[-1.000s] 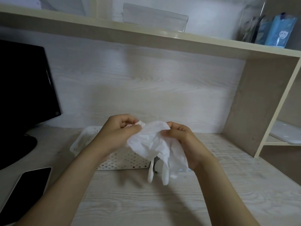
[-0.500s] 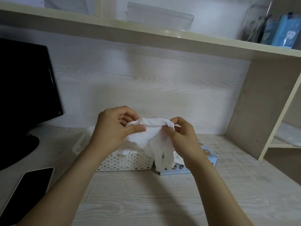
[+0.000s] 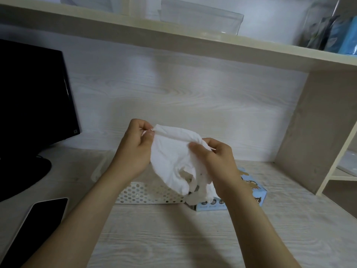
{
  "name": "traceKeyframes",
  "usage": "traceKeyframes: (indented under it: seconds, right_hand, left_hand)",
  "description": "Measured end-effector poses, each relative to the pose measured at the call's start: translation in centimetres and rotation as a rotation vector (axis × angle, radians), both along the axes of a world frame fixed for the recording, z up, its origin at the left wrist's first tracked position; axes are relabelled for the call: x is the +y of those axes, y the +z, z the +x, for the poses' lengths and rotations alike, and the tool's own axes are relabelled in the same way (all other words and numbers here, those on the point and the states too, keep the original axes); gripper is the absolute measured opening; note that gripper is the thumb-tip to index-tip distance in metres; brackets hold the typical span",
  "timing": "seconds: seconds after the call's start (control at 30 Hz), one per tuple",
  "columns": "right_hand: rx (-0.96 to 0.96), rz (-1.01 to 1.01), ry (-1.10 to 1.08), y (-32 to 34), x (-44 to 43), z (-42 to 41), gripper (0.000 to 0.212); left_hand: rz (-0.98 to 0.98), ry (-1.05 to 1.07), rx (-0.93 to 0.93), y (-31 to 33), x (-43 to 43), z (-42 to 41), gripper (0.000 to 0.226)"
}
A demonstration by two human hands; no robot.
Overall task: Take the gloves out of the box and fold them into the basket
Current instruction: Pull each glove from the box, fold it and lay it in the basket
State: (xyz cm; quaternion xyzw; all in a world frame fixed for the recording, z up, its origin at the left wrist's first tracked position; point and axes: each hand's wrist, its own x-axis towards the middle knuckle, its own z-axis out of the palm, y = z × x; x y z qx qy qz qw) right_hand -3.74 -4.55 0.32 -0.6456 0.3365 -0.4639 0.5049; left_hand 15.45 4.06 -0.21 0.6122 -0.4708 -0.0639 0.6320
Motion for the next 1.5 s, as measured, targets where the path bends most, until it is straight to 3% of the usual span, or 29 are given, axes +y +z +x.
traceKeyframes:
  seconds: [0.1, 0.2, 0.3, 0.5, 0.57, 0.63, 0.7, 0.77, 0.83, 0.93, 1.03, 1.2, 1.27, 1.33, 1.4, 1.5]
  right_hand:
    - [0.021, -0.001, -0.005, 0.4, -0.1, 1.5, 0.017]
    - [0.220, -0.129, -0.100, 0.7, -1.4, 3.8, 0.014]
    - [0.416, -0.254, -0.152, 0.6, -3.5, 6.6, 0.015]
    - [0.848, -0.388, -0.064, -1.1, -5.7, 11.2, 0.045]
    - [1.016, -0.507, -0.056, -1.7, -5.7, 11.6, 0.046]
    - [1.072, -0.645, -0.070, -1.8, -5.3, 11.6, 0.041]
    - [1.072, -0.749, -0.029, -1.5, -4.6, 11.2, 0.041]
    - [1.112, -0.760, 0.090, -1.0, -3.9, 10.5, 0.051]
    - [1.226, -0.638, 0.266, -1.1, -3.4, 9.6, 0.065]
    - [1.373, -0.494, 0.423, -2.3, -3.2, 8.8, 0.083]
    - [1.360, -0.429, 0.461, -2.6, -3.3, 8.8, 0.084]
    - [1.287, -0.372, 0.599, -1.9, -3.1, 9.6, 0.058]
    - [1.301, -0.401, 0.506, -2.2, -3.1, 9.5, 0.066]
    - [1.312, -0.577, 0.329, -2.1, -3.1, 8.8, 0.065]
    - [1.171, -0.705, 0.160, -1.6, -2.9, 7.3, 0.055]
    - [0.894, -0.647, -0.023, -1.1, -4.1, 4.1, 0.033]
  left_hand:
    - [-0.015, 0.143, -0.085, -0.2, 0.1, 0.7, 0.005]
    - [0.056, 0.280, -0.165, -0.7, 0.1, 2.2, 0.010]
    - [0.241, 0.400, -0.232, -1.4, -0.3, 3.9, 0.025]
    - [0.682, 0.420, -0.399, -3.1, -1.2, 6.3, 0.060]
    - [0.833, 0.425, -0.492, -3.4, -1.4, 6.3, 0.061]
    - [0.860, 0.470, -0.672, -3.5, -1.4, 6.2, 0.054]
    - [0.737, 0.386, -0.819, -3.7, -1.5, 6.3, 0.052]
    - [0.679, 0.151, -0.751, -3.9, -1.5, 6.4, 0.051]
    - [0.816, -0.012, -0.607, -4.0, -1.6, 6.0, 0.044]
    - [1.031, -0.072, -0.521, -3.8, -1.7, 5.6, 0.058]
    - [1.166, -0.077, -0.581, -3.8, -2.8, 5.9, 0.066]
    - [1.179, -0.156, -0.567, -3.5, -3.6, 6.0, 0.060]
    - [1.145, -0.150, -0.581, -3.1, -3.4, 5.4, 0.051]
    - [1.100, -0.094, -0.610, -2.8, -3.3, 4.9, 0.047]
    - [1.060, 0.052, -0.646, -2.4, -3.0, 4.3, 0.049]
    - [0.861, 0.248, -0.774, -1.6, -2.7, 2.4, 0.033]
